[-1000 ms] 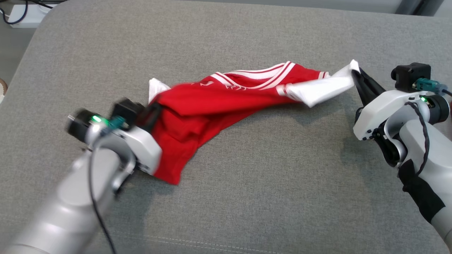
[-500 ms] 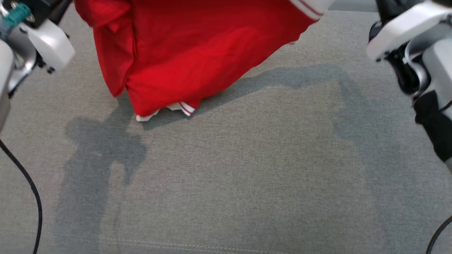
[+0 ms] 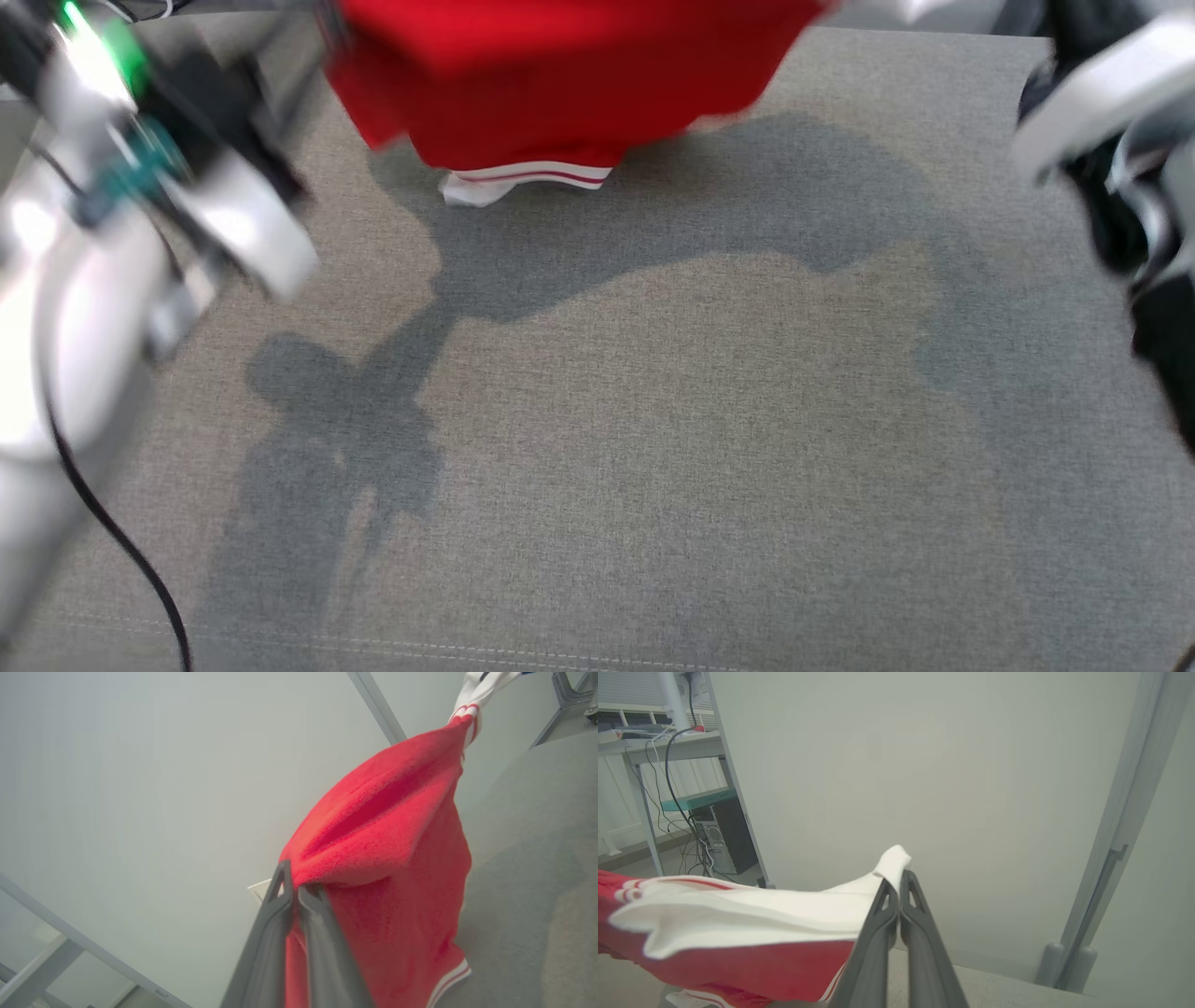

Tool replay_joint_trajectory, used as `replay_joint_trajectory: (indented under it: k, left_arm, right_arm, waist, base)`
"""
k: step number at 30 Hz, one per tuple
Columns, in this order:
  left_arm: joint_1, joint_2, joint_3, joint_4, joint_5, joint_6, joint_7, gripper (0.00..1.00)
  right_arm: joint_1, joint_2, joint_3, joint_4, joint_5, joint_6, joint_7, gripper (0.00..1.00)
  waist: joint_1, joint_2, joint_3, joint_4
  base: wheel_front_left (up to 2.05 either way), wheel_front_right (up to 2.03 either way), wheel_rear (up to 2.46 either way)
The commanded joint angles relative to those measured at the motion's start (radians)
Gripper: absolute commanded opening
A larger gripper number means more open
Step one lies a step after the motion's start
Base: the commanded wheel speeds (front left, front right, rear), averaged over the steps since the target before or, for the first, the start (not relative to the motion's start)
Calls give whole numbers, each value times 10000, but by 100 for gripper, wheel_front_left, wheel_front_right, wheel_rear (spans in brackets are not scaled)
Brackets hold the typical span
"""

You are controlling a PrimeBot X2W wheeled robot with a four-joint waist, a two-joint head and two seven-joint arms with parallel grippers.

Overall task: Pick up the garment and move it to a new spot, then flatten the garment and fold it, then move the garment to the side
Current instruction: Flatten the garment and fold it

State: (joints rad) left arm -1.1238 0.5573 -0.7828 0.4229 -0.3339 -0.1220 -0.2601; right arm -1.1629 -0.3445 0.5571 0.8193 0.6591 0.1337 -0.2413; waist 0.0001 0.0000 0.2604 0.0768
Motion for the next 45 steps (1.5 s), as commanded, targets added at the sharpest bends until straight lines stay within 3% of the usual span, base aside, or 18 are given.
replay_joint_trajectory:
  k: [1, 6, 11, 12, 14, 15, 16, 17, 19, 29, 39, 45]
  left_arm:
    - [1349, 307, 175, -420, -402, -15, -14, 0]
    - [4594, -594, -401, -515, -850, -44, -15, 0]
    - [6242, -1651, -374, 51, -961, -62, -15, 0]
    - [6435, -1808, -240, 151, -948, -63, -15, 8]
    - [6717, -2036, -106, 290, -754, -66, -16, 47]
    - [6845, -2127, -61, 411, -677, -67, -16, 78]
    - [6947, -2212, 21, 531, -645, -68, -16, 89]
    - [6947, -2212, 21, 531, -645, -68, -16, 89]
    - [7050, -2345, 291, 615, -526, -39, -16, 100]
    - [7531, -2584, 1304, 856, -372, 345, -16, 100]
    - [7582, -2729, 1243, 1710, -656, 209, 87, 100]
    - [6993, -2528, 1274, 1793, -788, 57, 67, 100]
  right_arm:
    - [1044, -96, 328, -394, 333, -30, 348, 0]
    - [3052, -714, 719, -954, 1172, -30, 974, 0]
    - [4562, -1341, 853, -1789, 1959, -30, 1444, 0]
    - [4824, -1467, 864, -1996, 2109, -30, 1563, 0]
    - [5346, -1695, 885, -2406, 2397, -30, 1845, 0]
    - [5598, -1799, 882, -2604, 2515, -30, 1958, 0]
    - [5832, -1891, 868, -2787, 2608, -30, 2058, 0]
    - [5832, -1891, 868, -2787, 2608, -30, 2058, 0]
    - [6260, -2018, 786, -3100, 2736, -30, 2165, 0]
    - [7576, -1904, -147, -3887, 2566, -30, 2088, 0]
    - [7829, -1630, -1193, -3682, 1677, -30, 2169, 0]
    - [7909, -1300, -1355, -3859, 1277, -30, 2431, 0]
  waist:
    - [-1, 0, -5, 45]
    - [-1, 0, 99, 183]
    - [-1, 0, -5, 285]
    - [-1, 0, -60, 305]
    - [-1, 0, -174, 338]
    - [-1, 0, -241, 348]
    - [-1, 0, -291, 348]
    - [-1, 0, -291, 348]
    - [-1, 0, -397, 353]
    - [-1, 0, -675, 406]
    - [-1, 0, -777, 377]
    - [-1, 0, -730, 332]
  base:
    - [0, 0, 0]
    - [0, 0, 0]
    - [0, 0, 0]
    - [0, 0, 0]
    - [0, 0, 0]
    - [0, 0, 0]
    - [0, 0, 0]
    - [0, 0, 0]
    - [0, 0, 0]
    - [0, 0, 0]
    - [0, 0, 0]
    - [0, 0, 0]
